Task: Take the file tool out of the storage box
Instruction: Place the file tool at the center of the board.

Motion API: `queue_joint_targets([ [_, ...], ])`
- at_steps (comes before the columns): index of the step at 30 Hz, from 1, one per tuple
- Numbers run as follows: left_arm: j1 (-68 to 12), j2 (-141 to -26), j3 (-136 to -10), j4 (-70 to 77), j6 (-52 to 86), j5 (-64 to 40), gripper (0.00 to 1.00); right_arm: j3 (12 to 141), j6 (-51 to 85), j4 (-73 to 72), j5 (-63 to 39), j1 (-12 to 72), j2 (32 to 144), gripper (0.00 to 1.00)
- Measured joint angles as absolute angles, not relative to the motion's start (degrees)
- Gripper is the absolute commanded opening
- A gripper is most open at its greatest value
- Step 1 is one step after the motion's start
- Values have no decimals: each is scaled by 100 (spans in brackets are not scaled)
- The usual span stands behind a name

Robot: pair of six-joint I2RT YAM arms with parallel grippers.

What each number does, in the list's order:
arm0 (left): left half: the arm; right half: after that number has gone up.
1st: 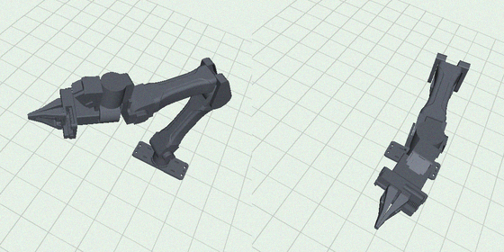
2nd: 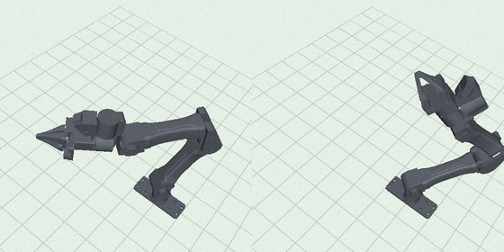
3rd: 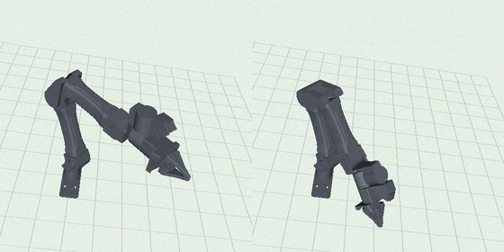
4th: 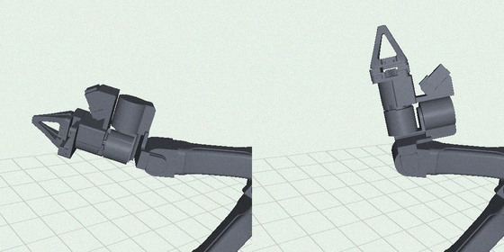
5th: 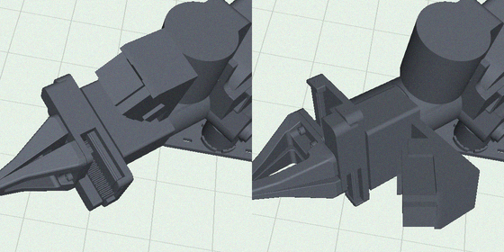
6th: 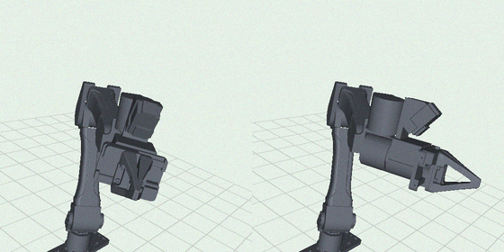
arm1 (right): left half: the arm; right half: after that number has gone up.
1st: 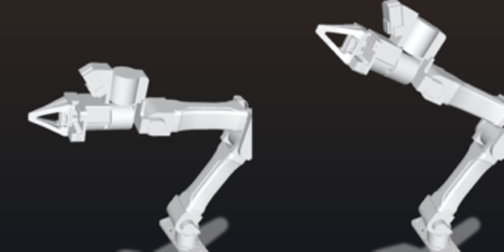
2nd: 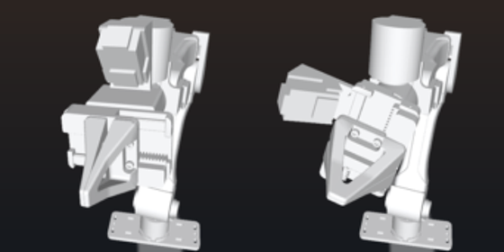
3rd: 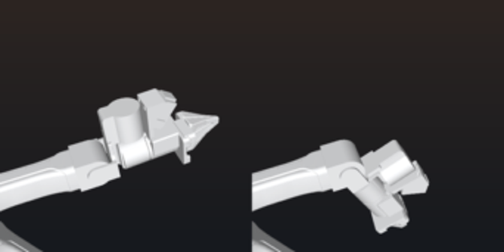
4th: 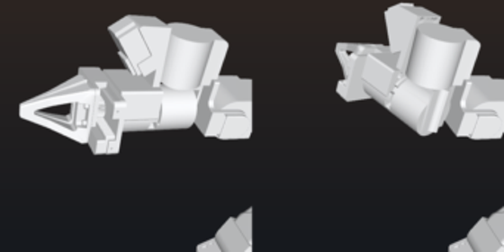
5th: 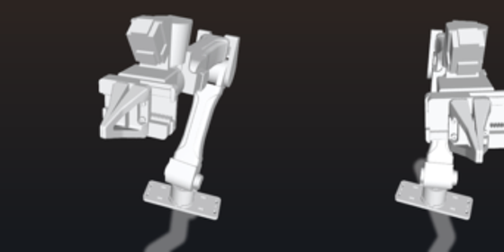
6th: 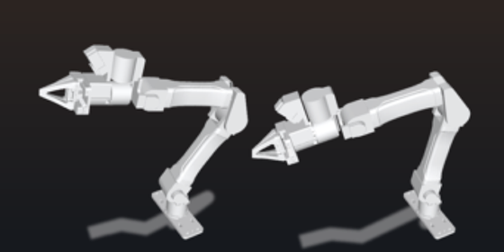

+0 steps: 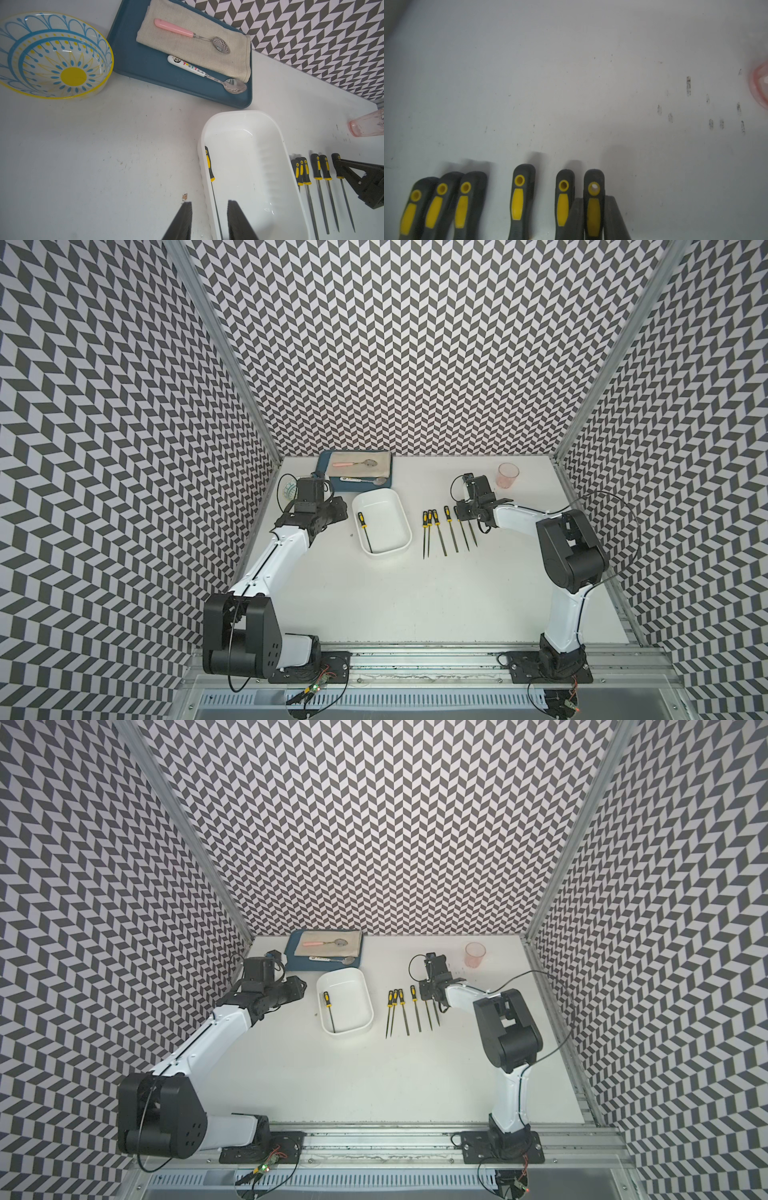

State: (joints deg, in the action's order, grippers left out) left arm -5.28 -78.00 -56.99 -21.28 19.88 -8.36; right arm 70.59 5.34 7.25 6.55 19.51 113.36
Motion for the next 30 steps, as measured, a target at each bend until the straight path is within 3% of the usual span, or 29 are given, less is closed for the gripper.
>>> queue_joint_targets([
  [30, -528, -7800, -5701, -2143, 1909, -821, 34, 7387, 537, 814, 639, 1903, 11708, 0],
])
